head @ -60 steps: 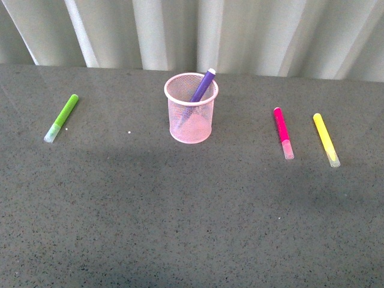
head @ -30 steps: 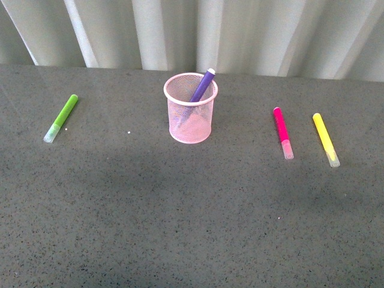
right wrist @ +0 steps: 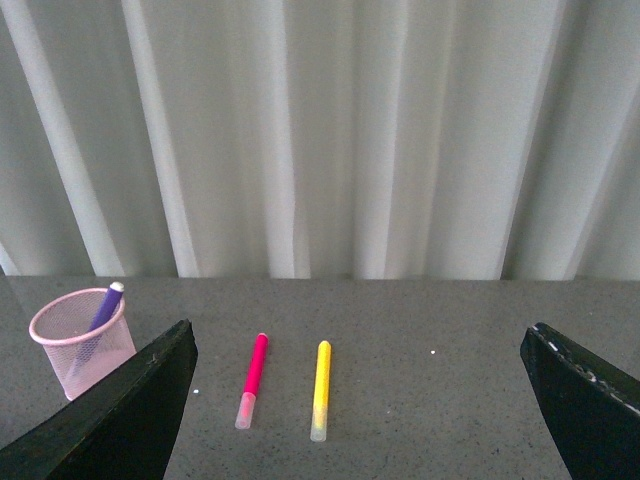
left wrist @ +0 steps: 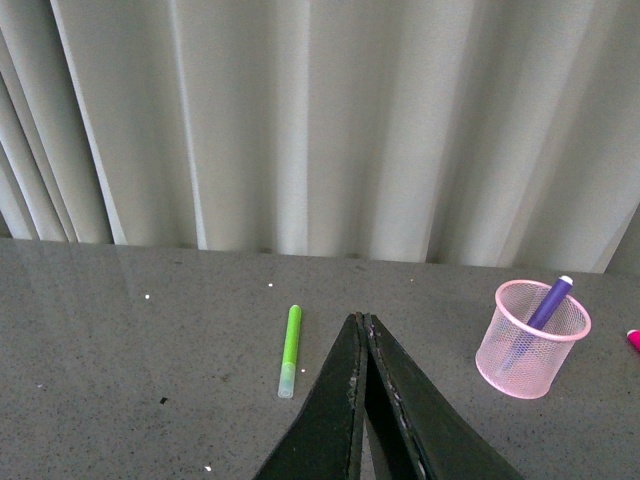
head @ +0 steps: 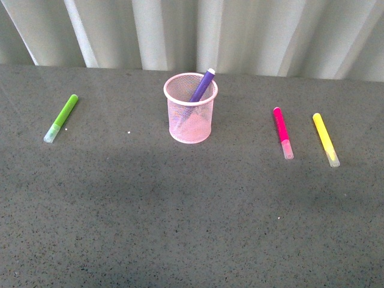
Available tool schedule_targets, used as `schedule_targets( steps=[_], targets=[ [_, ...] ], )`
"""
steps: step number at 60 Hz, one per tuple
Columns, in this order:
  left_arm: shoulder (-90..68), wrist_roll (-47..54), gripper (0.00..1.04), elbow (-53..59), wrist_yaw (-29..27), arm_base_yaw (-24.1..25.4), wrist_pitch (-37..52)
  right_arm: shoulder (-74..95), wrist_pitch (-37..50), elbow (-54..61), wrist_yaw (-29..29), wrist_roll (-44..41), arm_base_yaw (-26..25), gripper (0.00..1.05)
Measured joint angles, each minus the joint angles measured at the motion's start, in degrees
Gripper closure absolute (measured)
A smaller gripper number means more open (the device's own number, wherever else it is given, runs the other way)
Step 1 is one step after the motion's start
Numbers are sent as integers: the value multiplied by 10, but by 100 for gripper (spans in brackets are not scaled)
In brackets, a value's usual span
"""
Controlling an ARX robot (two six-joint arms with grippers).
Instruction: Insert purple and pink pens into pink cup
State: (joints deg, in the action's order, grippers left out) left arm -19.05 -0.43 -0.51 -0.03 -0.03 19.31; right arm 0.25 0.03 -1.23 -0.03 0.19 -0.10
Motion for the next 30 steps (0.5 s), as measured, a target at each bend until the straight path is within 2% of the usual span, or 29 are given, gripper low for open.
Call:
schedule_targets(
  steps=[30],
  targets=[
    [85, 0, 101, 0, 0, 0, -86, 0, 0, 0, 0, 0, 0, 7]
  ],
)
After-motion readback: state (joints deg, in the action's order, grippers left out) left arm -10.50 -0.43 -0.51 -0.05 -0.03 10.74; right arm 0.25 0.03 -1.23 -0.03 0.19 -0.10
